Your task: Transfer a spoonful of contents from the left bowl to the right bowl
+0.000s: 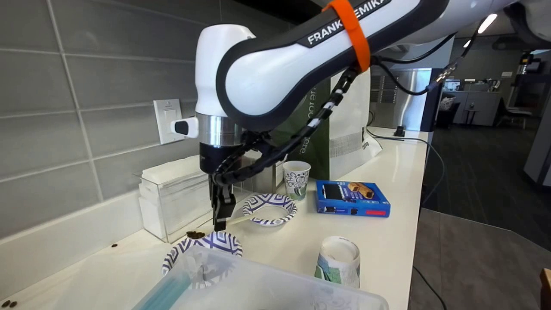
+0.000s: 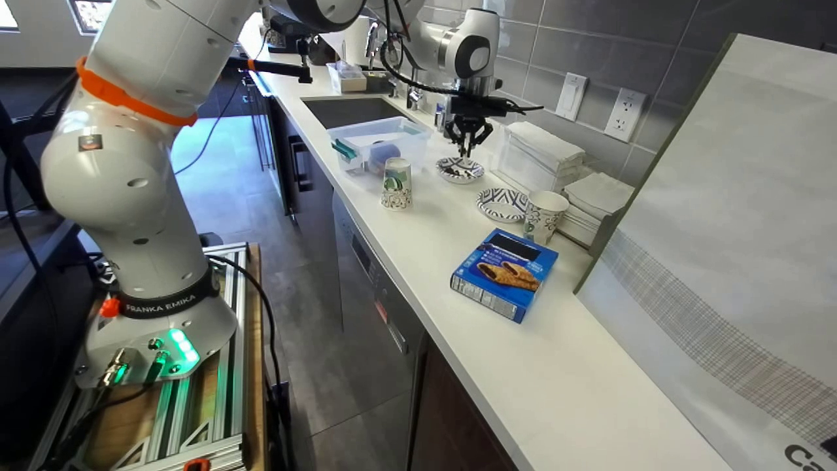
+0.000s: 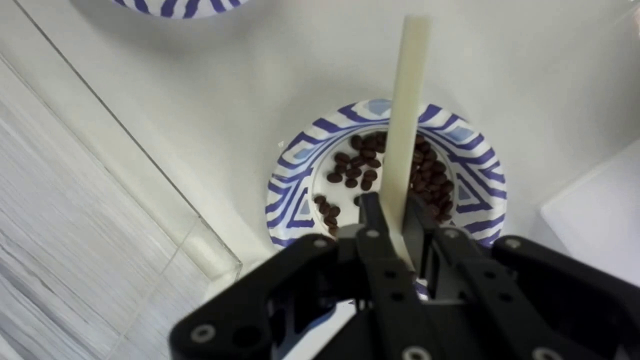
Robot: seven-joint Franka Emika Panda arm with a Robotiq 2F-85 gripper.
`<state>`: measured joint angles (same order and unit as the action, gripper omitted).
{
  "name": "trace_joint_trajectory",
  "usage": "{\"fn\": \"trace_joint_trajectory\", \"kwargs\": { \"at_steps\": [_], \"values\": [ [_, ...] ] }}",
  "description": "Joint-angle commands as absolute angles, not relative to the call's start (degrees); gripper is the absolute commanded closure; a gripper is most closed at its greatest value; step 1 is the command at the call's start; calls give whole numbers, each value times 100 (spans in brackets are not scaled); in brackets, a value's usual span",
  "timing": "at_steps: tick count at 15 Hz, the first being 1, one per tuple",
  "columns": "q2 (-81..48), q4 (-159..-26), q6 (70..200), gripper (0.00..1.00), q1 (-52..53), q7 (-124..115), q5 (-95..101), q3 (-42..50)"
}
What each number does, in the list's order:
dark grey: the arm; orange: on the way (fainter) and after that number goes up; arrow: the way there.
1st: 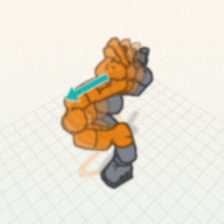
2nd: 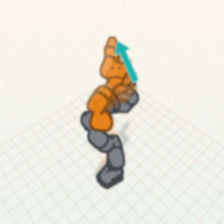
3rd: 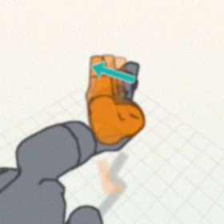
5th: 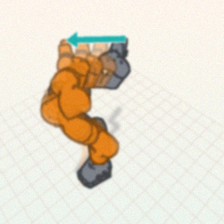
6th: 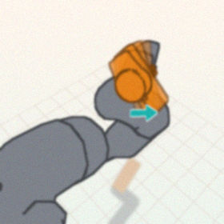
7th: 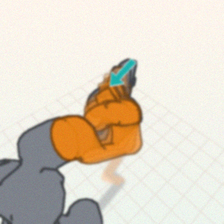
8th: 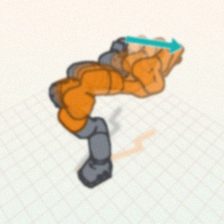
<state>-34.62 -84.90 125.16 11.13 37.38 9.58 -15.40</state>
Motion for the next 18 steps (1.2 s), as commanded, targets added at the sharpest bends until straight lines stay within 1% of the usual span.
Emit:
{"fn": "trace_joint_trajectory", "kwargs": {
  "at_steps": [1, 7, 10, 14, 18],
  "values": [
    [-2633, -9812, 13389, 96, 901, 3209, 612, -1489],
    [-1601, -11490, 14678, 96, 815, 1712, 613, -1172],
    [-1247, -12028, 15007, 96, 924, 773, 899, -830],
    [-1064, -12283, 15022, 96, 966, -360, 1316, -440],
    [-1147, -12118, 14832, 96, 915, -1035, 1690, -186]
  ]
}}
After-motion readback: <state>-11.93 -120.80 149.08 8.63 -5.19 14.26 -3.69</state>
